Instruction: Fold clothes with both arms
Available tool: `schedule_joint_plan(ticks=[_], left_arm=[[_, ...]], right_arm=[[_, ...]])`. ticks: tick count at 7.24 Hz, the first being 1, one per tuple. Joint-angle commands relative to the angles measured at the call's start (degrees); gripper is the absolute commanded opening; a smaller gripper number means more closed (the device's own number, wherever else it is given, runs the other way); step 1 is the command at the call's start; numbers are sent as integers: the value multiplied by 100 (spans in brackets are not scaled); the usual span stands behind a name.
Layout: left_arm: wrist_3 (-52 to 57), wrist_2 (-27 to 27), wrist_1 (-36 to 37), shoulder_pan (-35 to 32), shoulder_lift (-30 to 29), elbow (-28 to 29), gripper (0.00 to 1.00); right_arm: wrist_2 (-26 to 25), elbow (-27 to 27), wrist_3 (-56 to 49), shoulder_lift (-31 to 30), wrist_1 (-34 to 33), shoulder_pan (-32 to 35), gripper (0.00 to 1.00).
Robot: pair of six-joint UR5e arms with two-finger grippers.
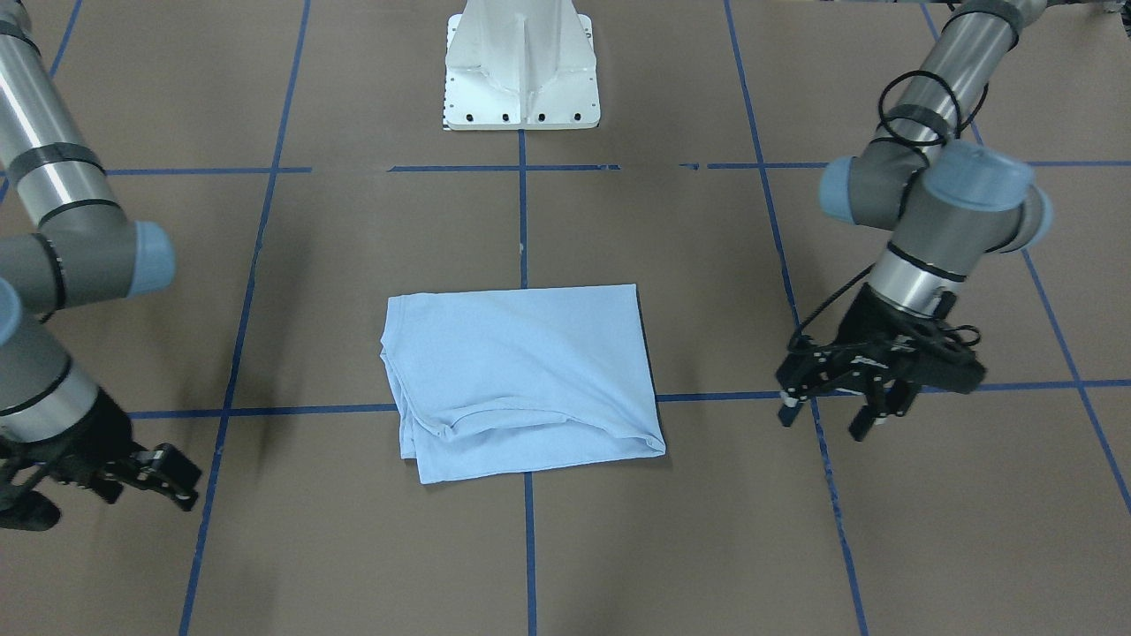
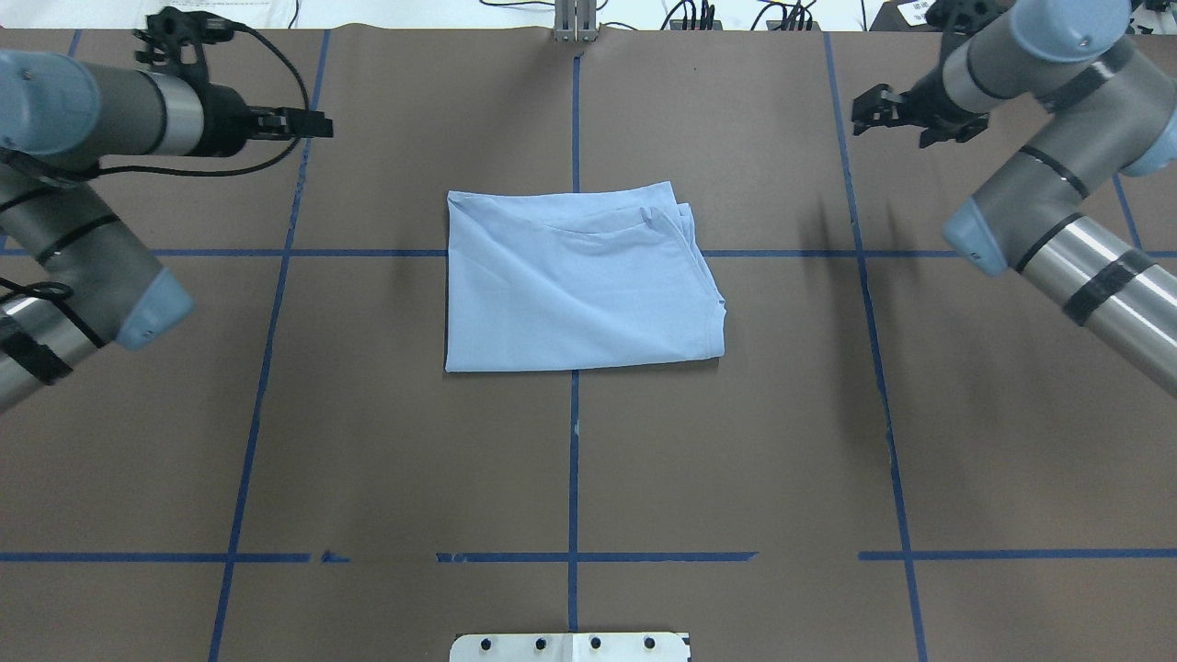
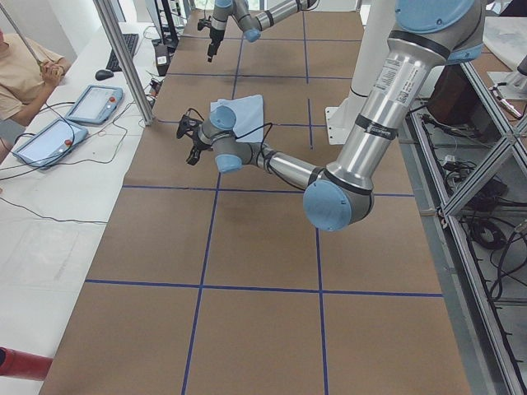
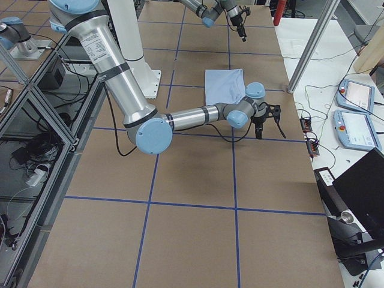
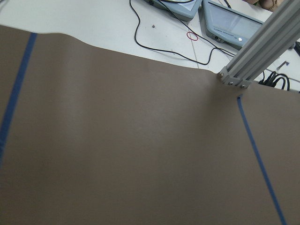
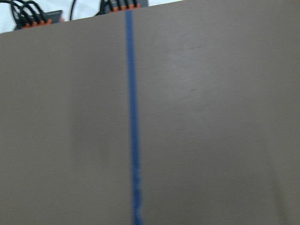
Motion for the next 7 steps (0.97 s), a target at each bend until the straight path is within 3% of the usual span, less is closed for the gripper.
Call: schedule_joint_plan(ticks=[1,3,4,6,7], left_arm=[[2762,-1158,1304,-1681,325,-225,100],[4896,-1942,3257,-2889,307,-322,100],[5269,-2059,3857,-3025,351,-305,100],[5834,-2191,4372,-3281,1024,-680,100],[5783,-2174,4582,-3290,1446,-1483,100]], right_arm=[[908,-81,-2082,-433,-789,1220,100],[1071,-72,-2811,-950,-1180,1847,100],[1063,-80,-2821,-1135,-1259,2068,100],[1203,199,-3572,-1618,-1383,2351,100],[1212,270,-3655,-1760,-1392,2395,100]])
